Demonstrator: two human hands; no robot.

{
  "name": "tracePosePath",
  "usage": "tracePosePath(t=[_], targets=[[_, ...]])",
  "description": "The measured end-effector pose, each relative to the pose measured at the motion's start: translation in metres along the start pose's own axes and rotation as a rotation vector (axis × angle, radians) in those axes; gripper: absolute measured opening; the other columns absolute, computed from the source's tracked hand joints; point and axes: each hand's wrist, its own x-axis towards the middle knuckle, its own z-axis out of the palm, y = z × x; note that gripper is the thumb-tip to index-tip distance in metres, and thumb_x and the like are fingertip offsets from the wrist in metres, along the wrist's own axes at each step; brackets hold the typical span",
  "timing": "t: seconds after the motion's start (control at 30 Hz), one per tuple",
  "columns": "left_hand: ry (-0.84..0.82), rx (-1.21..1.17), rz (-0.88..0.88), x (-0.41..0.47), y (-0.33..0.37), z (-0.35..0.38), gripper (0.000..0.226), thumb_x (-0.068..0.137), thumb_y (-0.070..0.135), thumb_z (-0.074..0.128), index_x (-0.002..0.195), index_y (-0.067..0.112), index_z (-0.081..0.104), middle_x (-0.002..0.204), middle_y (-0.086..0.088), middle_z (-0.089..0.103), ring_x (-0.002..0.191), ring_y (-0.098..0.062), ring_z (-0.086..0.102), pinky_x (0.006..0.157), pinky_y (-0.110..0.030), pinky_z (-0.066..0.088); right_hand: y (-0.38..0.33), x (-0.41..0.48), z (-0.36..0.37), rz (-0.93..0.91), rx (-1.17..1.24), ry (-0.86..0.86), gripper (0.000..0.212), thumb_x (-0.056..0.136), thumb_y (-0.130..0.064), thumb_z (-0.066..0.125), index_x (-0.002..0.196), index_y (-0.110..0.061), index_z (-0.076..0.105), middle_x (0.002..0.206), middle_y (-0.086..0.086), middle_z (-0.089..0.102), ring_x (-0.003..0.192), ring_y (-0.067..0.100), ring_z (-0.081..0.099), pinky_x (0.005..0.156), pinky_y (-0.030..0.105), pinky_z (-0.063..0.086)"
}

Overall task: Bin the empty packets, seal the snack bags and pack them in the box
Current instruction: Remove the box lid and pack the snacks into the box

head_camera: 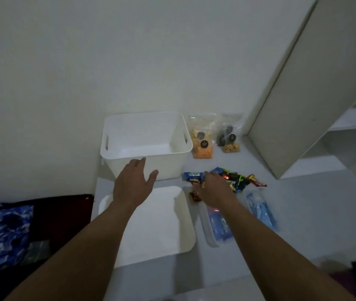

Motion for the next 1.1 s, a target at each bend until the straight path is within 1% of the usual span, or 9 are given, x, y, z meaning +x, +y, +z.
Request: tracePosePath(t=[0.1, 0.2, 0.33, 0.47, 0.57, 0.73, 0.87, 1.0, 1.1], targets=[[0.029, 0.010, 0.118, 0.024, 0.040, -0.008, 0.062, 0.095, 0.052, 0.050, 0.141, 0.010, 0.050, 0.137, -0.008, 0.055, 0.125, -0.025, 0.051, 0.096, -0.040, 0.047, 0.011, 0.002, -0.036, 0.019, -0.014, 0.055, 0.060, 0.098, -0.050, 0.046, 0.136, -0.003, 0.046, 0.137, 0.016, 0.050, 0.126, 0.032, 0.049, 0.099, 0.040, 0.043], [-0.001, 0.009, 0.196, 0.048, 0.075, -0.010, 0.067, 0.093, 0.057, 0.048, 0.144, 0.012, 0.045, 0.145, -0.005, 0.049, 0.130, -0.023, 0.047, 0.100, -0.038, 0.044, 0.028, 0.014, -0.065, 0.012, -0.016, 0.091, 0.068, 0.099, -0.056, 0.041, 0.141, -0.003, 0.041, 0.144, 0.016, 0.047, 0.131, 0.030, 0.045, 0.102, 0.039, 0.041], [-0.054, 0.021, 0.248, 0.082, 0.111, -0.003, 0.073, 0.093, 0.060, 0.045, 0.149, 0.014, 0.037, 0.152, -0.003, 0.039, 0.138, -0.021, 0.038, 0.107, -0.036, 0.038, 0.055, 0.042, -0.097, -0.023, -0.049, 0.146, 0.075, 0.095, -0.064, 0.040, 0.143, -0.006, 0.041, 0.143, 0.014, 0.049, 0.129, 0.029, 0.047, 0.099, 0.040, 0.047], [-0.061, 0.019, 0.269, 0.119, 0.151, 0.020, 0.074, 0.093, 0.060, 0.045, 0.149, 0.012, 0.037, 0.151, -0.004, 0.041, 0.137, -0.021, 0.039, 0.107, -0.037, 0.038, 0.089, 0.083, -0.122, -0.057, -0.008, 0.181, 0.068, 0.093, -0.062, 0.047, 0.137, -0.010, 0.045, 0.131, 0.011, 0.056, 0.116, 0.029, 0.056, 0.086, 0.037, 0.048], [-0.059, 0.012, 0.245, 0.144, 0.178, 0.046, 0.074, 0.094, 0.062, 0.045, 0.148, 0.012, 0.038, 0.151, -0.004, 0.042, 0.137, -0.021, 0.040, 0.106, -0.035, 0.038, 0.115, 0.120, -0.135, -0.087, 0.005, 0.183, 0.070, 0.091, -0.062, 0.049, 0.140, -0.012, 0.043, 0.129, 0.011, 0.059, 0.113, 0.030, 0.058, 0.085, 0.039, 0.051], [-0.089, 0.009, 0.184, 0.183, 0.210, 0.099, 0.074, 0.093, 0.055, 0.052, 0.149, 0.009, 0.036, 0.152, -0.008, 0.040, 0.138, -0.024, 0.039, 0.108, -0.035, 0.035, 0.157, 0.186, -0.145, -0.151, 0.004, 0.136, 0.055, 0.094, -0.050, 0.048, 0.137, -0.015, 0.048, 0.135, 0.013, 0.055, 0.119, 0.030, 0.054, 0.092, 0.039, 0.049], [-0.125, 0.001, 0.058, 0.214, 0.215, 0.156, 0.074, 0.091, 0.050, 0.058, 0.149, 0.008, 0.036, 0.150, -0.010, 0.041, 0.136, -0.027, 0.040, 0.108, -0.040, 0.039, 0.193, 0.242, -0.138, -0.125, -0.020, 0.104, 0.064, 0.095, -0.053, 0.049, 0.141, -0.009, 0.041, 0.139, 0.014, 0.050, 0.124, 0.031, 0.051, 0.096, 0.040, 0.046], [-0.103, -0.036, -0.095, 0.222, 0.206, 0.195, 0.060, 0.090, 0.038, 0.064, 0.137, 0.004, 0.049, 0.137, -0.012, 0.050, 0.126, -0.029, 0.048, 0.098, -0.041, 0.044, 0.215, 0.283, -0.122, -0.117, 0.013, 0.083, 0.066, 0.094, -0.052, 0.051, 0.142, -0.008, 0.039, 0.139, 0.015, 0.050, 0.125, 0.033, 0.050, 0.096, 0.041, 0.047], [-0.078, -0.051, -0.190, 0.224, 0.196, 0.216, 0.051, 0.089, 0.032, 0.066, 0.132, 0.008, 0.052, 0.135, -0.011, 0.047, 0.123, -0.031, 0.047, 0.096, -0.040, 0.043, 0.223, 0.304, -0.103, -0.097, 0.084, 0.096, 0.068, 0.093, -0.045, 0.058, 0.145, -0.007, 0.035, 0.139, 0.018, 0.048, 0.126, 0.037, 0.049, 0.098, 0.044, 0.046]])
